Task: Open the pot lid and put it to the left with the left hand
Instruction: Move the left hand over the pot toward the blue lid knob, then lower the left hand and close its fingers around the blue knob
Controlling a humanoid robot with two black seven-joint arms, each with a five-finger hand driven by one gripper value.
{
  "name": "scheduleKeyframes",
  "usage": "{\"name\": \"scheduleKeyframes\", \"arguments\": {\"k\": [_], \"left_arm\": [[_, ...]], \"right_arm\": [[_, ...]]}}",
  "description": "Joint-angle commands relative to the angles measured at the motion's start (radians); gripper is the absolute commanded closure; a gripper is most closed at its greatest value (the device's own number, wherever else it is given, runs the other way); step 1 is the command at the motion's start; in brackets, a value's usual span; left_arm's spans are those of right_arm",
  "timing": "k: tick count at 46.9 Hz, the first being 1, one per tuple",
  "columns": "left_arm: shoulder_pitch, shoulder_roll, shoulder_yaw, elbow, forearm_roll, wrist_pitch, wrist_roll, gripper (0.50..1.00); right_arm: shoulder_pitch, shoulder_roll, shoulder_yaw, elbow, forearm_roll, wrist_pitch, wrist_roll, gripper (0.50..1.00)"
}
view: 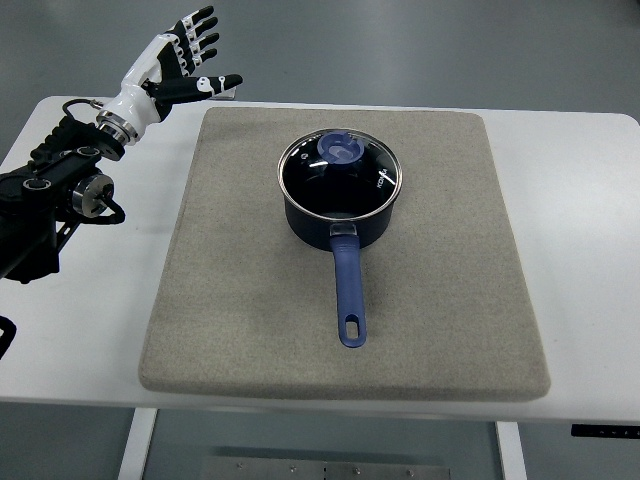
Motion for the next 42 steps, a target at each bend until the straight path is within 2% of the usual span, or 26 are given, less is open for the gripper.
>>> {"name": "scheduleKeyframes", "arguments": {"k": [1,15,24,42], "left_arm": [[-0.027,0.004,0.002,-0.028,0.07,-0.001,0.0,0.516],[-0.106,0.039,0.042,-0.143,0.392,-0.001,0.0,0.525],[-0.182,0.038,0.177,-0.145,0.519,0.01,0.0,0.557],[-0.285,0.01,0.222,-0.145,0.808,0.011,0.0,0.557]], "right_arm": [[0.0,0.0,0.001,0.0,0.0,0.0,0.0,0.583],[0.0,0.0,-0.001,0.0,0.0,0.0,0.0,0.583],[0.0,0.0,0.001,0.0,0.0,0.0,0.0,0.583],[0.0,0.0,-0.001,0.0,0.0,0.0,0.0,0.583]]}}
